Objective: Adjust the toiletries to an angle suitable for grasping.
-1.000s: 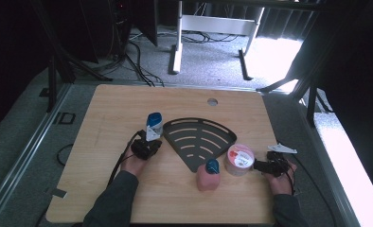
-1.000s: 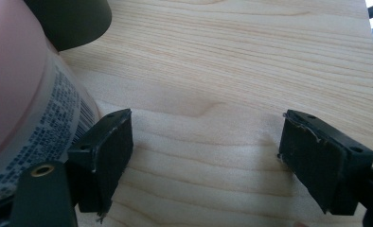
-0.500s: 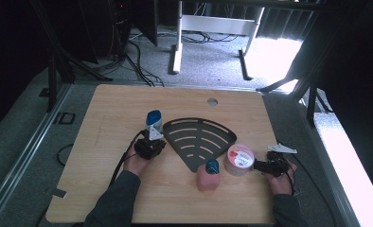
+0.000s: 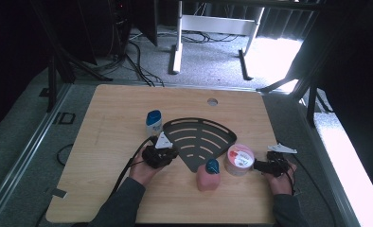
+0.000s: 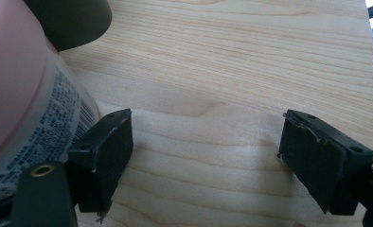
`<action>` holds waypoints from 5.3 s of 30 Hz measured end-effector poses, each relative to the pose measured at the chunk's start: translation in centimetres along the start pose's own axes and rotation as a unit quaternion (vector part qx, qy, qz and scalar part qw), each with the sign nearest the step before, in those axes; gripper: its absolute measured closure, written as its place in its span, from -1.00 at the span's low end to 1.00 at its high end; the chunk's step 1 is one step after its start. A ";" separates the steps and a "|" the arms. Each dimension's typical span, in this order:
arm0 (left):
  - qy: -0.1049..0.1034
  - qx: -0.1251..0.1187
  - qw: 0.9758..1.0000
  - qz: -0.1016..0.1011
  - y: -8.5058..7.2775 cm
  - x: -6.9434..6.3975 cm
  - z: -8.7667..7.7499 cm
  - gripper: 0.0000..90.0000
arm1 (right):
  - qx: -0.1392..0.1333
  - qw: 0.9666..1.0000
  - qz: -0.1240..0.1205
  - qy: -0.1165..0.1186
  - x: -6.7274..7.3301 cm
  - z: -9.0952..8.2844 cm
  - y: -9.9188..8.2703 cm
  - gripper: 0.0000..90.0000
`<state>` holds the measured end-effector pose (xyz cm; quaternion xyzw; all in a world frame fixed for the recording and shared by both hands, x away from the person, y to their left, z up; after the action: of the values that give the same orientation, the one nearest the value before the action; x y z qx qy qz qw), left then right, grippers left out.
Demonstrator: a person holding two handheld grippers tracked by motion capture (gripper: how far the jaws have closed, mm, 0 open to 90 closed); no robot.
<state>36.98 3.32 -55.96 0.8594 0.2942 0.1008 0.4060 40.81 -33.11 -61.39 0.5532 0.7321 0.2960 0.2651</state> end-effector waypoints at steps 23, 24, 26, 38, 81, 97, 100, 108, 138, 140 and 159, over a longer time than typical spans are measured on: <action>-0.103 -0.026 0.992 0.062 3.8 -7.9 -1.0 0.39 | 0.000 1.000 0.000 0.000 0.0 0.0 0.0 -0.60; -0.107 -0.025 0.992 0.064 3.9 -8.1 -1.0 0.35 | 0.000 1.000 0.000 0.000 0.0 0.0 0.0 -0.60; -0.109 -0.024 0.991 0.069 4.0 -8.5 -0.8 0.24 | 0.000 1.000 0.000 0.000 0.0 0.0 0.0 -0.60; -0.126 -0.019 0.988 0.083 4.8 -9.9 0.3 0.05 | 0.000 1.000 0.000 0.000 0.0 0.0 0.0 -0.60; -0.122 -0.016 0.987 0.103 5.5 -10.8 0.1 0.16 | 0.000 1.000 0.000 0.000 0.0 0.0 0.0 -0.60; -0.109 -0.019 0.991 0.073 2.0 -7.0 -4.3 0.15 | 0.000 1.000 -0.001 0.000 0.0 0.0 0.0 -0.60; -0.114 -0.027 0.991 0.066 1.7 -6.5 -4.7 0.15 | 0.000 1.000 0.000 0.000 0.0 0.0 0.0 -0.60; -0.109 -0.005 0.990 0.086 1.5 -6.8 -5.0 0.12 | 0.000 1.000 0.000 0.000 0.0 0.0 0.0 -0.60; -0.125 0.007 0.987 0.104 -0.3 -10.0 -5.4 0.86 | 0.000 1.000 -0.001 0.000 0.0 0.0 0.0 -0.60; -0.130 0.007 0.986 0.108 -0.1 -10.5 -4.8 0.89 | 0.000 1.000 -0.002 0.000 0.0 0.0 0.0 -0.60; -0.096 0.019 0.989 0.109 -0.5 -10.1 -3.4 0.99 | 0.000 1.000 -0.001 0.000 0.0 0.0 0.0 -0.60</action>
<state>27.24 -0.22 -53.45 0.8995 0.1600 0.0556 0.4029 40.81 -33.14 -61.40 0.5522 0.7330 0.2956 0.2655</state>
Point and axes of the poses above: each handheld gripper's, and its own axes: z roughly forward along the jaws, y roughly out of its top, x roughly to its left, the point moved 8 cm from there along z, roughly forward along the jaws, and after that the axes turned 5 degrees about -y, right-handed, at the moved point
